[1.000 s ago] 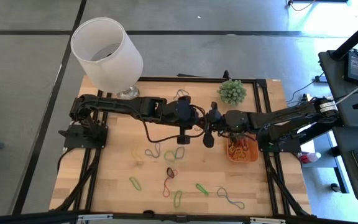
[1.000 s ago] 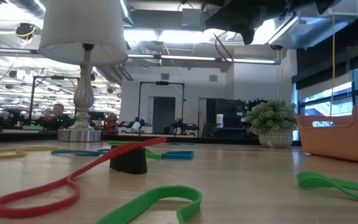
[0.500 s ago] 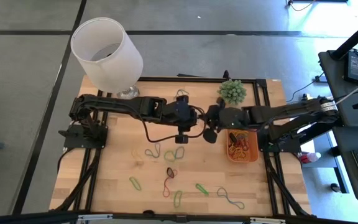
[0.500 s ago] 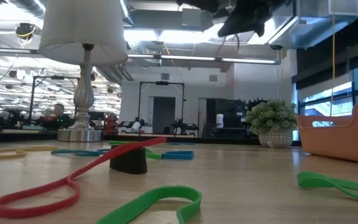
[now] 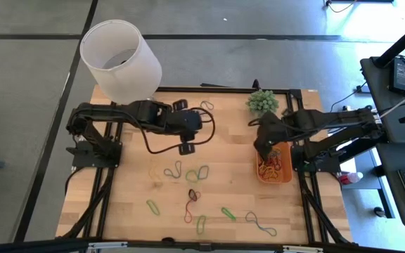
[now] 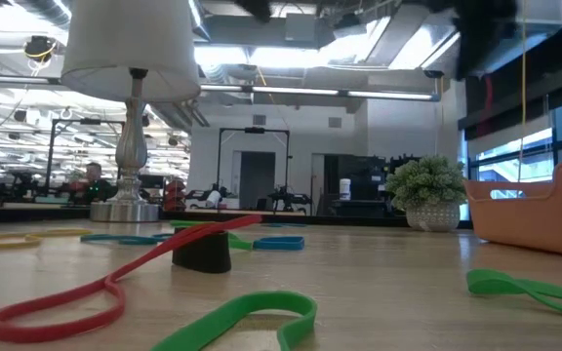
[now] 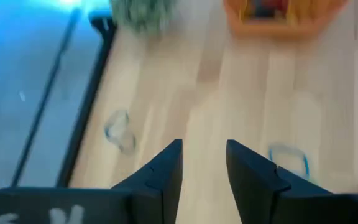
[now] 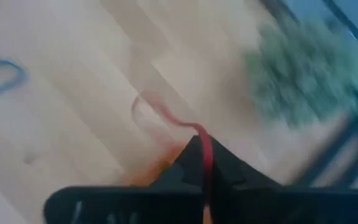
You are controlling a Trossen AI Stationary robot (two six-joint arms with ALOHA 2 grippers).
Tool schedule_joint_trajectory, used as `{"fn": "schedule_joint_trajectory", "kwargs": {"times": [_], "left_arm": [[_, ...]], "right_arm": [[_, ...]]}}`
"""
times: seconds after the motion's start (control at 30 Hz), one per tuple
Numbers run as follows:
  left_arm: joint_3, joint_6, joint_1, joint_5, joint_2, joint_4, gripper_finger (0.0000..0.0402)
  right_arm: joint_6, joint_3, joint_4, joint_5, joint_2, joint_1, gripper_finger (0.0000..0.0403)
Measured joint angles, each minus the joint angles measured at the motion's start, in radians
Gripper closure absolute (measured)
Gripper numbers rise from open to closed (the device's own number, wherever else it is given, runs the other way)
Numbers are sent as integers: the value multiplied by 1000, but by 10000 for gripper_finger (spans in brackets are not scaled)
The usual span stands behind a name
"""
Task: Pick and place rubber bands into bin
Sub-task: Put the red rubber band into the orange bin
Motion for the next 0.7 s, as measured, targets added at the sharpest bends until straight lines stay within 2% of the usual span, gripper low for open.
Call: {"fn": "schedule_joint_trajectory", "kwargs": {"times": [0.1, 0.2, 0.4, 0.5, 0.7], "left_arm": [[-18, -41, 9, 44, -1, -73, 301], [-93, -36, 8, 90, -15, -50, 315], [-333, -41, 9, 174, -111, 194, 335], [-465, -48, 9, 215, -189, 340, 343], [-675, -109, 12, 220, -365, 513, 354]], "right_arm": [[130, -32, -96, -35, -17, 36, 402], [219, -86, -84, -67, -42, 81, 402], [374, -250, 1, -159, -70, 157, 402], [380, -342, 106, -214, -72, 174, 403], [433, -529, 284, -321, -73, 174, 403]]}}
